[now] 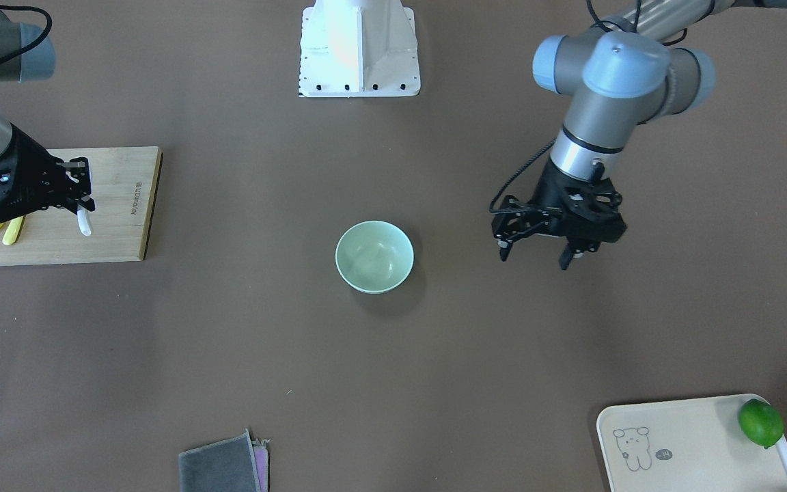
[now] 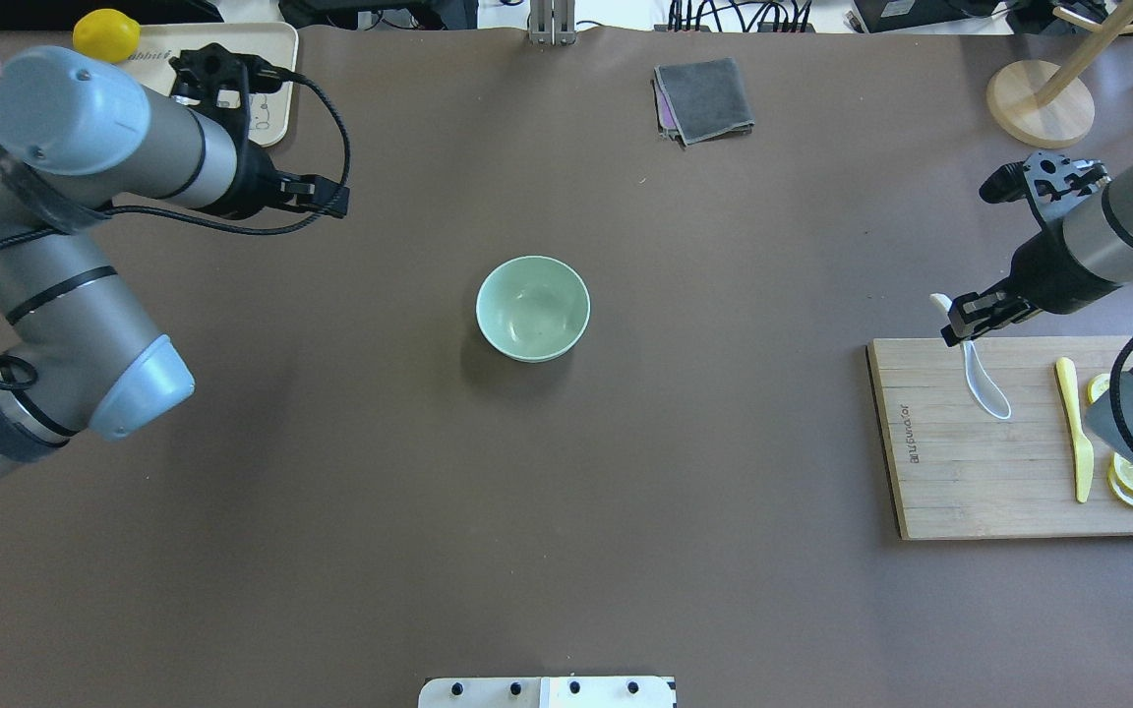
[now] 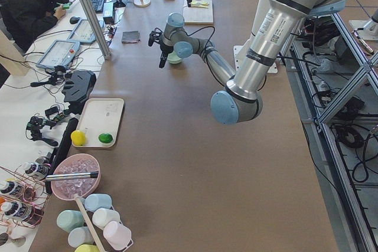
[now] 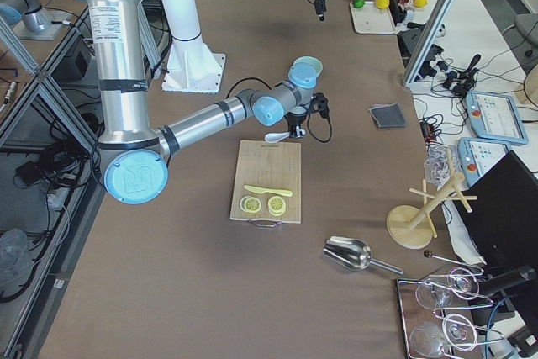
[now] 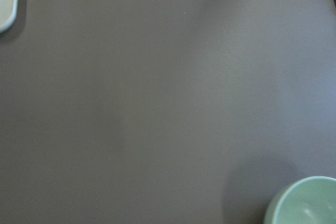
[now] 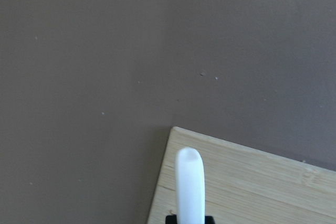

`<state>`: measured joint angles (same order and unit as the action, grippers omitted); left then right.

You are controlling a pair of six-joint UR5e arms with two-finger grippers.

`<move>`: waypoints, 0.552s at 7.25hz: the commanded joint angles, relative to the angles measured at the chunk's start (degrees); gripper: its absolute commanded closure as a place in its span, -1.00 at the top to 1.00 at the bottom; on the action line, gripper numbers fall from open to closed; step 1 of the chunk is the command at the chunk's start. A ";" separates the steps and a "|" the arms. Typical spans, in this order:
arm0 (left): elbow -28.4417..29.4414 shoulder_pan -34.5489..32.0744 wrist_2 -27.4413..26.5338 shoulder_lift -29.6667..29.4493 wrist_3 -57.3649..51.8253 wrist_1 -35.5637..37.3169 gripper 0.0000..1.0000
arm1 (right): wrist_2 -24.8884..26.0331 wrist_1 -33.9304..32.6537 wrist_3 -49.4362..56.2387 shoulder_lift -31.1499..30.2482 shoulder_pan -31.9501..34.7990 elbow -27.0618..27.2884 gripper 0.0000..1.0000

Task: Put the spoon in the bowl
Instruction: 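Carry the white spoon toward the bowl with right gripper while left arm withdraws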

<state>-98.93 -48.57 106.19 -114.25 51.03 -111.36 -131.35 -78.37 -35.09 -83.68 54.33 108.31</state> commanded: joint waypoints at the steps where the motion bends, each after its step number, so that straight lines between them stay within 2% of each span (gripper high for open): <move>1: 2.68 -4.32 -0.11 3.42 -2.51 -3.68 0.96 | 4.57 -0.56 -7.95 6.04 -5.96 -0.37 -1.00; 3: 3.31 -8.53 -0.73 6.65 -2.43 -4.48 0.96 | 7.15 -0.56 -16.36 13.94 -10.45 -2.30 -1.00; 4: 3.22 -10.38 -0.29 8.32 -2.43 -4.48 0.96 | 10.55 -2.47 -22.15 19.55 -13.26 -3.36 -1.00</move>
<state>-95.79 -56.67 105.61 -108.04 48.61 -115.64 -123.87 -79.43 -51.00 -70.13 44.19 106.19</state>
